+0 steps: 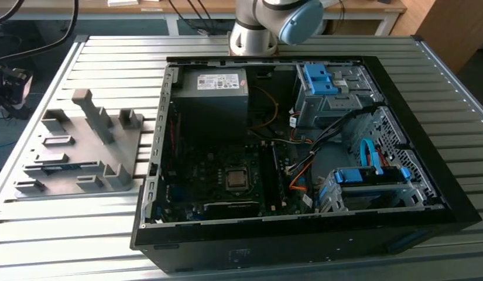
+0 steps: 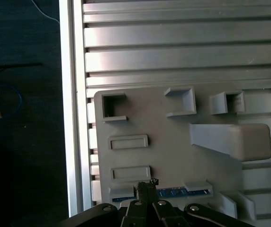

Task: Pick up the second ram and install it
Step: 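Pick up the second ram and move it above second insertion slot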

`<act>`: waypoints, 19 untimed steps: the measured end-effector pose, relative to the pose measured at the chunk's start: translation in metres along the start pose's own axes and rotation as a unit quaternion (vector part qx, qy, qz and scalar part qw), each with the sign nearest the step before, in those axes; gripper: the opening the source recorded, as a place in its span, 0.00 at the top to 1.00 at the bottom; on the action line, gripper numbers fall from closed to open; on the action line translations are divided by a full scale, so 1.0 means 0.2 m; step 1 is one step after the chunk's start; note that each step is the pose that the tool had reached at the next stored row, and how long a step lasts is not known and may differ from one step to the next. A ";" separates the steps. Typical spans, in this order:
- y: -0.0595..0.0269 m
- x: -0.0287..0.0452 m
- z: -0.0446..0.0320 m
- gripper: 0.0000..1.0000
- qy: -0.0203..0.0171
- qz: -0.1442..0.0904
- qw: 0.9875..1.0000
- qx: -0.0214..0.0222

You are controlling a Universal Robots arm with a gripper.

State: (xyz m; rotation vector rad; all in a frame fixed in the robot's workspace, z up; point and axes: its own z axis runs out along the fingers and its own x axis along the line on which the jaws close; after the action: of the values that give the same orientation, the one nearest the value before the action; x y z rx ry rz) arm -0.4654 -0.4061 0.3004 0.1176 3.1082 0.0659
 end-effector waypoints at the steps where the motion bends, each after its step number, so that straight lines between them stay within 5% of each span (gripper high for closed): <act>1: 0.000 0.002 0.007 0.90 0.000 0.000 1.000 0.000; 19: -0.011 0.042 0.142 0.90 0.000 0.000 1.000 0.000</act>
State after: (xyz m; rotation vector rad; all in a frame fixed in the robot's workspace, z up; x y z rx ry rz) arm -0.4729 -0.4064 0.2718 0.1176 3.1083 0.0658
